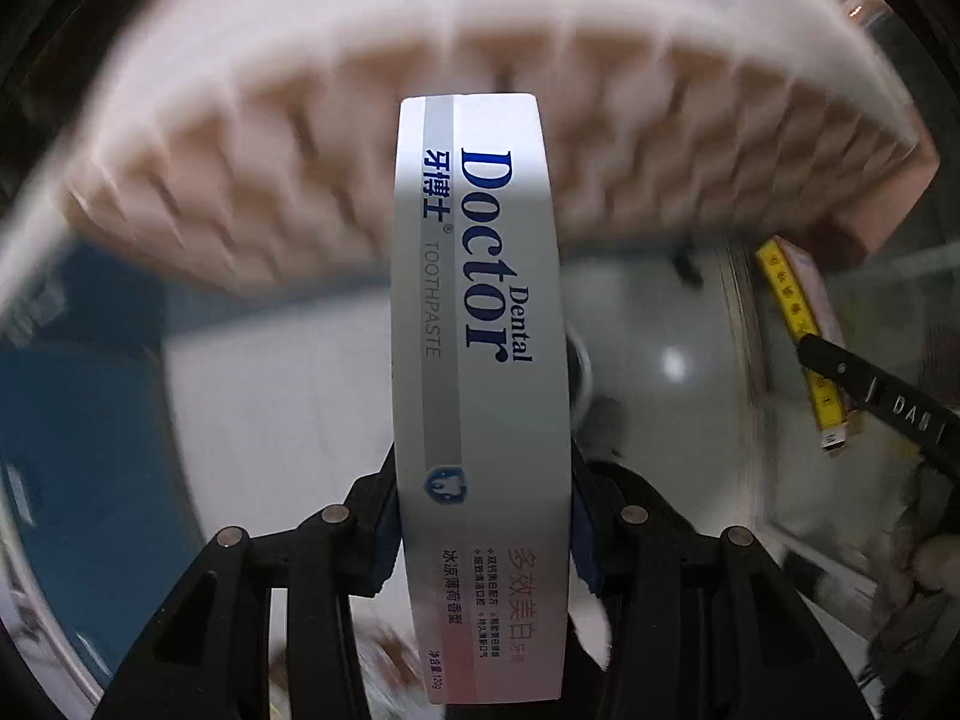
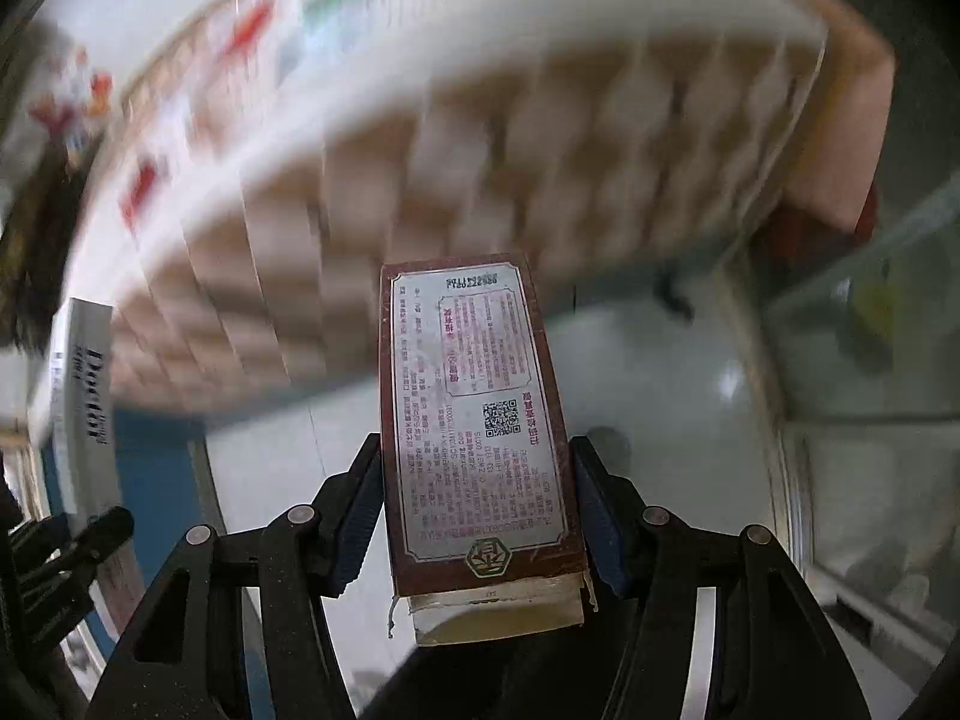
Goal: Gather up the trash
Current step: 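Carry both boxes down to the floor bin and open both tools, then raise both tools from the bin back toward the counter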
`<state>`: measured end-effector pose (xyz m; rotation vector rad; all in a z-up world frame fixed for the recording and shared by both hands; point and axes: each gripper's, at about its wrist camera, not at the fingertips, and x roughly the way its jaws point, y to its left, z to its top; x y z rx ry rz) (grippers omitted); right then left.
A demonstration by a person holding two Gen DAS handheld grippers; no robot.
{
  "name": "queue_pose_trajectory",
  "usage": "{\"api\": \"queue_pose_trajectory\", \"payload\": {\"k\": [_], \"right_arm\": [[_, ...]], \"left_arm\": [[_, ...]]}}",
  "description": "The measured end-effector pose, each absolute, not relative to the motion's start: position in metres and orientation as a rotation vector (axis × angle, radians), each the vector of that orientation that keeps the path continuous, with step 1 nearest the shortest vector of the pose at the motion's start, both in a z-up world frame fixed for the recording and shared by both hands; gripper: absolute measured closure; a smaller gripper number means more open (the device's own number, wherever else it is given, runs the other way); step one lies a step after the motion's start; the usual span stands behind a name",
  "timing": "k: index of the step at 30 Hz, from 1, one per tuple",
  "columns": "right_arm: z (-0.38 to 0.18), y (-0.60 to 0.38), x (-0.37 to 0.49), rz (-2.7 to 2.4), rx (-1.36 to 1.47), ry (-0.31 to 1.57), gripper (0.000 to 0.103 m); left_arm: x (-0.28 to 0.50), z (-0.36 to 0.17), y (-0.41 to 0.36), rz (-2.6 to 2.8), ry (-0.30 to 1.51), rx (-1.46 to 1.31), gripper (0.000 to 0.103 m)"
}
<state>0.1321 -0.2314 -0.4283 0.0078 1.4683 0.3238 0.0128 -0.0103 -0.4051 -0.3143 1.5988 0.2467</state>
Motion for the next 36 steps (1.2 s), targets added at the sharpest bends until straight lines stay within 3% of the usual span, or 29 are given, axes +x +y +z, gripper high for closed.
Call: {"api": "queue_pose_trajectory", "payload": {"k": [8, 13, 16, 20, 22, 24, 25, 26, 27, 36], "right_arm": [[-0.603, -0.225, 0.086, 0.344, -0.066, 1.674, 0.042], [-0.748, -0.204, 0.082, 0.372, -0.070, 1.761, 0.042], [-0.813, -0.194, 0.082, 0.366, -0.079, 1.810, 0.042], [-0.873, -0.179, 0.082, 0.375, -0.100, 1.837, 0.042], [-0.887, -0.173, 0.084, 0.382, -0.112, 1.848, 0.041], [-0.895, -0.168, 0.082, 0.387, -0.126, 1.864, 0.038], [-0.895, -0.167, 0.083, 0.390, -0.135, 1.869, 0.035], [-0.896, -0.167, 0.081, 0.388, -0.142, 1.872, 0.016], [-0.894, -0.167, 0.080, 0.388, -0.148, 1.869, 0.001], [-0.846, -0.170, 0.071, 0.384, -0.233, 1.780, 0.000]], "left_arm": [[0.031, -0.654, 0.001, 0.175, 1.829, -0.692, 0.061], [0.058, -0.801, 0.005, 0.159, 1.932, -0.697, 0.061], [0.065, -0.853, 0.003, 0.162, 1.949, -0.689, 0.060], [0.064, -0.879, 0.003, 0.145, 1.958, -0.720, 0.059], [0.061, -0.880, 0.001, 0.161, 1.943, -0.712, 0.052], [0.053, -0.873, 0.002, 0.180, 1.919, -0.713, 0.017], [0.051, -0.868, 0.003, 0.197, 1.908, -0.715, 0.012], [0.049, -0.862, 0.005, 0.212, 1.893, -0.718, 0.008], [0.046, -0.858, 0.010, 0.223, 1.881, -0.714, 0.008], [0.024, -0.780, 0.026, 0.400, 1.711, -0.412, 0.007]]}}
